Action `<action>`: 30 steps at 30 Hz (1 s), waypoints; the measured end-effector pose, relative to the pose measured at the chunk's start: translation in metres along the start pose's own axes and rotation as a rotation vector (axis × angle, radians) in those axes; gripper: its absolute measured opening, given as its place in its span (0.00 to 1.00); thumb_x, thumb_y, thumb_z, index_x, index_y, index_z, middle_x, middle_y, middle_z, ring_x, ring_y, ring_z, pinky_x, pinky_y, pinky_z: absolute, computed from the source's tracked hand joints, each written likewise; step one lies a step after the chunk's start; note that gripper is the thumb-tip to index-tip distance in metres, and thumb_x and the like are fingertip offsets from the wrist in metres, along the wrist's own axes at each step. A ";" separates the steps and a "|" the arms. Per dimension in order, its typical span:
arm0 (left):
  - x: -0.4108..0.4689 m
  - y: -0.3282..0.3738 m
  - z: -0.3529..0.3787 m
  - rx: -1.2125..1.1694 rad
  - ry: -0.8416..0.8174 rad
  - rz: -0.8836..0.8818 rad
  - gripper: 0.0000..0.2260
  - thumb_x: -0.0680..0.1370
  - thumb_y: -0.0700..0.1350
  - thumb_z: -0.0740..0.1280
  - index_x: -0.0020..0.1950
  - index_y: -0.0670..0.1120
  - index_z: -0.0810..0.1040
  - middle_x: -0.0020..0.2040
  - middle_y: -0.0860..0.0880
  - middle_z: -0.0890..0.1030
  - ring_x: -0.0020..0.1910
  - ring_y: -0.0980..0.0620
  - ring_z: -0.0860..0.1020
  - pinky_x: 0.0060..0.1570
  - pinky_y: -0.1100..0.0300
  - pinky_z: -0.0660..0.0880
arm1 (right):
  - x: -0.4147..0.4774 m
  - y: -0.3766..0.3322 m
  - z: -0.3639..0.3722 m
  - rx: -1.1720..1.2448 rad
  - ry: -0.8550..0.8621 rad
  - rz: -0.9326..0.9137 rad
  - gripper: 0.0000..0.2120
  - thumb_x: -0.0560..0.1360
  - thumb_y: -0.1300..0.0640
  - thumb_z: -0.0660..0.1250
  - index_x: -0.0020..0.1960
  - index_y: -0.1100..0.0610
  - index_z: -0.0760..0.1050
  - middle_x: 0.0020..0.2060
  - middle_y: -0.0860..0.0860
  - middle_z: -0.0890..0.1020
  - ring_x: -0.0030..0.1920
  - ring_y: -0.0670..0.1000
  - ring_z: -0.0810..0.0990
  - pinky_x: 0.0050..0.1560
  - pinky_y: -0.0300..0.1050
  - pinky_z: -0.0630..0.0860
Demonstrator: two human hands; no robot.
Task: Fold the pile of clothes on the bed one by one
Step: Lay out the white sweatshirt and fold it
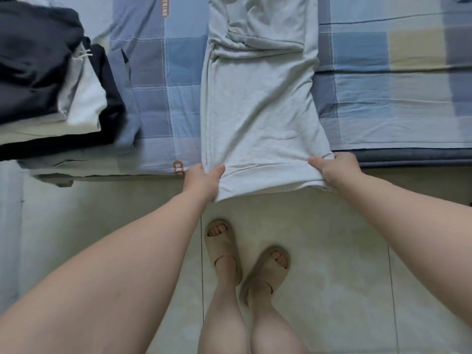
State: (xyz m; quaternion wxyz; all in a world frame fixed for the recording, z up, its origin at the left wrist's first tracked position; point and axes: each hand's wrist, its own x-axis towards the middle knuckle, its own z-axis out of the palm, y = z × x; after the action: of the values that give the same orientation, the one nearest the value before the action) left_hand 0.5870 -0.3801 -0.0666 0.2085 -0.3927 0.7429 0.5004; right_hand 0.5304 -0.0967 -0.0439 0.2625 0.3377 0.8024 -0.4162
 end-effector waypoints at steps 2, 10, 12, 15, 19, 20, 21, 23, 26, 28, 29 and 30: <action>-0.040 0.003 -0.013 -0.066 -0.045 -0.135 0.16 0.78 0.51 0.72 0.61 0.43 0.80 0.56 0.45 0.84 0.52 0.45 0.82 0.54 0.50 0.80 | -0.037 -0.001 -0.017 0.045 -0.040 0.053 0.11 0.74 0.56 0.75 0.51 0.61 0.80 0.53 0.60 0.84 0.51 0.60 0.83 0.58 0.54 0.80; -0.175 0.028 -0.067 -0.238 -0.127 -0.516 0.13 0.77 0.50 0.75 0.55 0.43 0.79 0.38 0.48 0.80 0.23 0.54 0.76 0.24 0.66 0.72 | -0.172 -0.015 -0.088 0.130 -0.102 0.283 0.09 0.72 0.58 0.76 0.43 0.57 0.76 0.40 0.54 0.79 0.39 0.53 0.77 0.34 0.44 0.74; -0.192 0.043 -0.076 -0.338 -0.158 -0.587 0.09 0.78 0.49 0.74 0.50 0.45 0.78 0.33 0.50 0.79 0.21 0.56 0.75 0.23 0.68 0.70 | -0.189 -0.027 -0.105 0.164 -0.107 0.313 0.09 0.72 0.58 0.76 0.45 0.58 0.76 0.39 0.54 0.78 0.35 0.52 0.76 0.29 0.40 0.73; -0.192 0.069 -0.085 -0.504 -0.243 -0.664 0.09 0.81 0.49 0.68 0.44 0.47 0.74 0.24 0.52 0.75 0.17 0.58 0.71 0.19 0.70 0.65 | -0.193 -0.051 -0.117 0.273 -0.115 0.326 0.08 0.73 0.60 0.76 0.48 0.57 0.77 0.37 0.53 0.79 0.31 0.49 0.76 0.24 0.34 0.71; -0.158 0.130 -0.097 -0.634 -0.286 -0.691 0.11 0.82 0.49 0.66 0.41 0.48 0.73 0.22 0.52 0.72 0.17 0.58 0.69 0.18 0.69 0.65 | -0.168 -0.111 -0.121 0.388 -0.111 0.394 0.05 0.77 0.60 0.71 0.48 0.55 0.75 0.33 0.51 0.77 0.21 0.45 0.74 0.22 0.32 0.69; -0.146 0.148 -0.100 -0.655 -0.290 -0.688 0.11 0.82 0.49 0.66 0.41 0.47 0.73 0.23 0.52 0.72 0.18 0.58 0.70 0.18 0.69 0.65 | -0.158 -0.128 -0.121 0.433 -0.119 0.418 0.05 0.78 0.59 0.70 0.46 0.55 0.74 0.32 0.51 0.76 0.20 0.44 0.73 0.22 0.32 0.68; -0.133 0.167 -0.102 -0.670 -0.299 -0.681 0.11 0.82 0.48 0.66 0.40 0.47 0.74 0.23 0.52 0.73 0.18 0.58 0.70 0.19 0.68 0.66 | -0.147 -0.145 -0.120 0.484 -0.128 0.440 0.06 0.80 0.59 0.68 0.45 0.54 0.74 0.30 0.50 0.76 0.19 0.44 0.72 0.22 0.31 0.67; -0.108 0.205 -0.107 -0.686 -0.298 -0.671 0.12 0.81 0.47 0.66 0.38 0.47 0.75 0.24 0.53 0.74 0.21 0.58 0.72 0.23 0.68 0.69 | -0.126 -0.180 -0.119 0.576 -0.148 0.479 0.10 0.81 0.58 0.65 0.40 0.54 0.73 0.25 0.49 0.75 0.19 0.43 0.70 0.21 0.31 0.66; -0.068 0.258 -0.114 -0.702 -0.290 -0.651 0.13 0.80 0.46 0.66 0.36 0.47 0.77 0.26 0.52 0.77 0.27 0.58 0.75 0.32 0.66 0.72 | -0.095 -0.226 -0.115 0.670 -0.154 0.520 0.13 0.81 0.58 0.62 0.37 0.54 0.72 0.22 0.47 0.74 0.19 0.42 0.70 0.21 0.32 0.66; -0.037 0.289 -0.113 -0.745 -0.273 -0.623 0.13 0.81 0.46 0.66 0.36 0.47 0.77 0.27 0.53 0.78 0.26 0.59 0.77 0.32 0.66 0.73 | -0.068 -0.252 -0.110 0.707 -0.136 0.531 0.13 0.80 0.58 0.62 0.37 0.53 0.74 0.23 0.46 0.75 0.20 0.41 0.72 0.22 0.31 0.66; -0.021 0.302 -0.111 -0.754 -0.268 -0.610 0.13 0.81 0.46 0.66 0.37 0.47 0.77 0.27 0.53 0.79 0.25 0.59 0.77 0.31 0.66 0.73 | -0.053 -0.265 -0.106 0.707 -0.131 0.529 0.13 0.80 0.58 0.62 0.37 0.53 0.74 0.23 0.46 0.76 0.20 0.41 0.73 0.22 0.31 0.66; -0.004 0.313 -0.107 -0.754 -0.269 -0.598 0.12 0.81 0.46 0.65 0.37 0.47 0.77 0.28 0.53 0.79 0.25 0.59 0.77 0.31 0.66 0.73 | -0.038 -0.277 -0.103 0.700 -0.127 0.523 0.13 0.80 0.58 0.62 0.37 0.53 0.75 0.24 0.45 0.76 0.21 0.41 0.73 0.22 0.31 0.67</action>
State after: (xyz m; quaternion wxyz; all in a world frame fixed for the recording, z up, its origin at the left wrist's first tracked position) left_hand 0.3504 -0.4162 0.1623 0.2802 -0.5684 0.3317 0.6989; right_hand 0.3295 -0.1397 0.1712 0.2776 0.5718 0.4829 -0.6023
